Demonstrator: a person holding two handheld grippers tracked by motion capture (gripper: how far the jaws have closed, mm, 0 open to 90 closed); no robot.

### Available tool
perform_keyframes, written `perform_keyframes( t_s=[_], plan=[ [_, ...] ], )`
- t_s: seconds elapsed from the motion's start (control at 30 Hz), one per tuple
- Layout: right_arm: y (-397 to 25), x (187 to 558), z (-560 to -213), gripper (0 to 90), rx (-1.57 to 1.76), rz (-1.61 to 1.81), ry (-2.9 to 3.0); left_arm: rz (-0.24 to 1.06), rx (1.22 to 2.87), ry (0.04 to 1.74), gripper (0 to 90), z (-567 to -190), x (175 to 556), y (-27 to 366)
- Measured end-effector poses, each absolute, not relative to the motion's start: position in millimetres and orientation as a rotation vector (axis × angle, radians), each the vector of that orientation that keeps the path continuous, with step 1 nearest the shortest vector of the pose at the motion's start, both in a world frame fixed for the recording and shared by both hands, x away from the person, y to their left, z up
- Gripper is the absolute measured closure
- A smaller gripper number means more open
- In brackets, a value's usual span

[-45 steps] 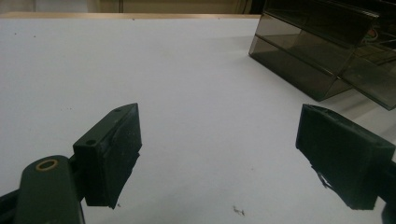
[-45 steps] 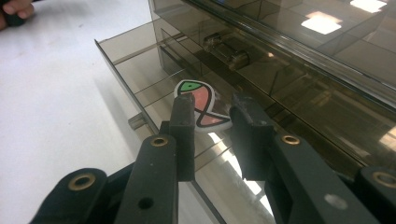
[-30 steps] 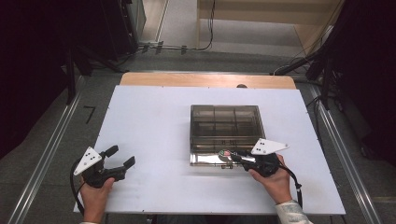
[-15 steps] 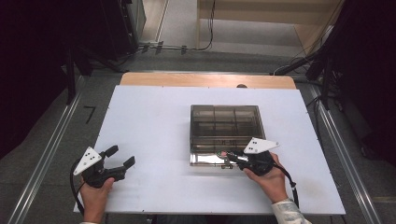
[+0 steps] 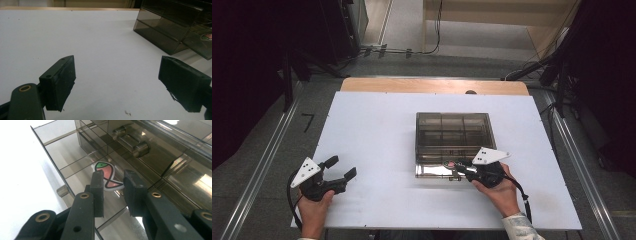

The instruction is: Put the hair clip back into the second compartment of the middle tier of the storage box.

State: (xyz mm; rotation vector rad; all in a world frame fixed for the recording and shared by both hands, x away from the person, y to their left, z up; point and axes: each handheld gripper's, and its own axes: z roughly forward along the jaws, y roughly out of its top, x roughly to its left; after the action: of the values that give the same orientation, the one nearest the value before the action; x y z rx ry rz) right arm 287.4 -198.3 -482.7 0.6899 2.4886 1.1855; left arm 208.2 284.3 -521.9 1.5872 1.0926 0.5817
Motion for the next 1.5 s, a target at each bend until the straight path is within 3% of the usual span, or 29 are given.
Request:
perform_keyframes(
  t_s=[0.67,1.5],
  plan=[
    [-224,283,-477,62.3,0.704,1.333,2.439,0.585,1.587,1.089,14.8,-522,208,285],
    [-279,270,-474,38.1,0.756,1.383,2.292,0.585,1.584,1.089,14.8,-522,208,285]
  ],
)
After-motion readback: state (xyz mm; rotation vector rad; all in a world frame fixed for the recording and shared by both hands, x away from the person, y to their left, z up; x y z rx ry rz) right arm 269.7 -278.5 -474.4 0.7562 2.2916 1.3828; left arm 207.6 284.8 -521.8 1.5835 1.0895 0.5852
